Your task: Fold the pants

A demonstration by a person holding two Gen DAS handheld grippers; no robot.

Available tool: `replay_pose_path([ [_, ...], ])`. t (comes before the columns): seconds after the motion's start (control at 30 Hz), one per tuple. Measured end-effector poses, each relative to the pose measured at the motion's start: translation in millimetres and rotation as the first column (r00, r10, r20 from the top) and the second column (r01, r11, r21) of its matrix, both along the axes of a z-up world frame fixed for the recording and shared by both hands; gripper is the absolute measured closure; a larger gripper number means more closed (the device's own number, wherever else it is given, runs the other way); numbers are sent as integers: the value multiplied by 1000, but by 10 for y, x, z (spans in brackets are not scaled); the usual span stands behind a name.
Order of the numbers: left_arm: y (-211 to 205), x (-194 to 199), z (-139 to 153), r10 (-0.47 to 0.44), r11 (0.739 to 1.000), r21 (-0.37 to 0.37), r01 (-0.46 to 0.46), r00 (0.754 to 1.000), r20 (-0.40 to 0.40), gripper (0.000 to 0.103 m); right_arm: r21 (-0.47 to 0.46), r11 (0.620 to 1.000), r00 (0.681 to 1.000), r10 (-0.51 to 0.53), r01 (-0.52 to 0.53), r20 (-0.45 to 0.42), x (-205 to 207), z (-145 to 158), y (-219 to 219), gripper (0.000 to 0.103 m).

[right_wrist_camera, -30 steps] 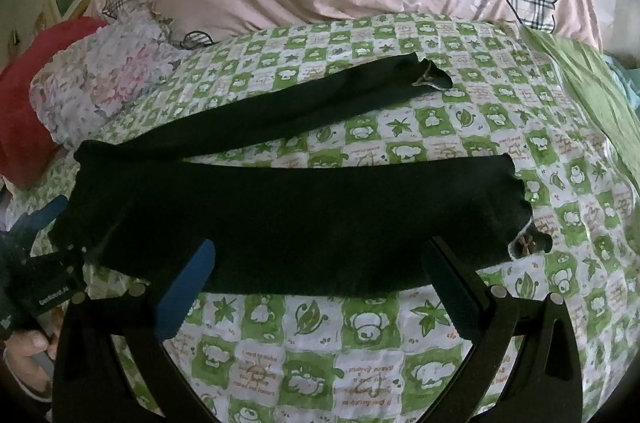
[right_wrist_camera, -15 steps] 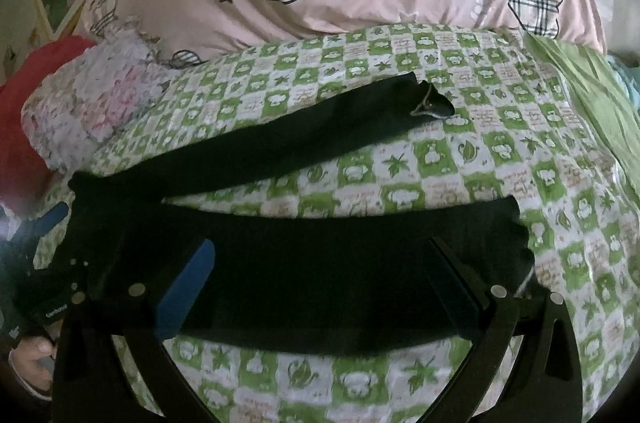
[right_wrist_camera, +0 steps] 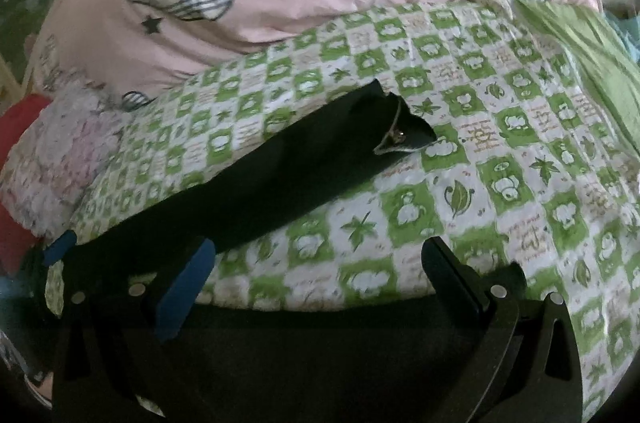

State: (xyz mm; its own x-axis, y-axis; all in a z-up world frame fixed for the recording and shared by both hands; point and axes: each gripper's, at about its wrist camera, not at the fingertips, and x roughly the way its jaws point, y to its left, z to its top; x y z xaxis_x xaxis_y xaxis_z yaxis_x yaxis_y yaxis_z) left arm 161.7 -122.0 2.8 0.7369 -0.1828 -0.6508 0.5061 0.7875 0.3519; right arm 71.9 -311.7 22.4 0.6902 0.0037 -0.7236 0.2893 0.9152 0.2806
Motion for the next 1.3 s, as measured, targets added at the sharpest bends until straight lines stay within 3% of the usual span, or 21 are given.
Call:
replay_pose_path([
  [0.1,-99,143,-139,-39,998,50,41,999,-31,6,12,1000,1000,-7,7,-16,160,-55,-103,2],
  [0.27,-233,282,-380,-107,985,125,117,991,-82,6,93,994,997,-46,52,-67,402,-244,-340,26],
  [0.37,-311,297,-510,-163,969,168,179,981,-103,6,132,988,994,-70,81,-85,489,-351,-464,29],
  [0.5,-353,455,-633,-151,967,187,174,980,-131,6,158,981,993,-101,109,-61,570,-376,-577,41],
  [0.57,-344,593,-676,-120,975,169,147,979,-165,9,162,979,992,-115,121,-47,601,-360,-630,60],
  [0.6,-336,655,-685,-112,979,150,141,976,-186,15,166,978,992,-122,127,-43,617,-354,-655,66],
  [0.63,-334,696,-687,-111,981,134,140,972,-207,19,173,976,991,-127,133,-43,630,-352,-682,79],
  [0.67,-335,723,-680,-112,983,117,141,967,-228,27,184,973,991,-130,136,-42,632,-349,-703,90],
  [0.7,-343,720,-657,-115,984,105,143,965,-234,40,197,970,990,-136,140,-36,617,-337,-722,93],
  [0.73,-350,705,-637,-118,984,105,145,966,-230,48,201,970,990,-138,141,-28,598,-320,-724,95],
  [0.8,-340,686,-566,-116,985,96,141,967,-225,75,206,969,991,-135,134,-9,537,-264,-698,96],
  [0.87,-296,672,-474,-122,989,53,138,963,-242,86,215,969,992,-129,124,6,462,-195,-658,96],
  [1.07,-140,367,-74,-159,986,-86,142,958,-240,96,240,966,990,-121,100,76,52,116,-544,96],
  [1.3,-95,-197,113,-208,973,-147,177,950,-235,95,224,971,990,-102,79,93,-531,284,-488,96],
])
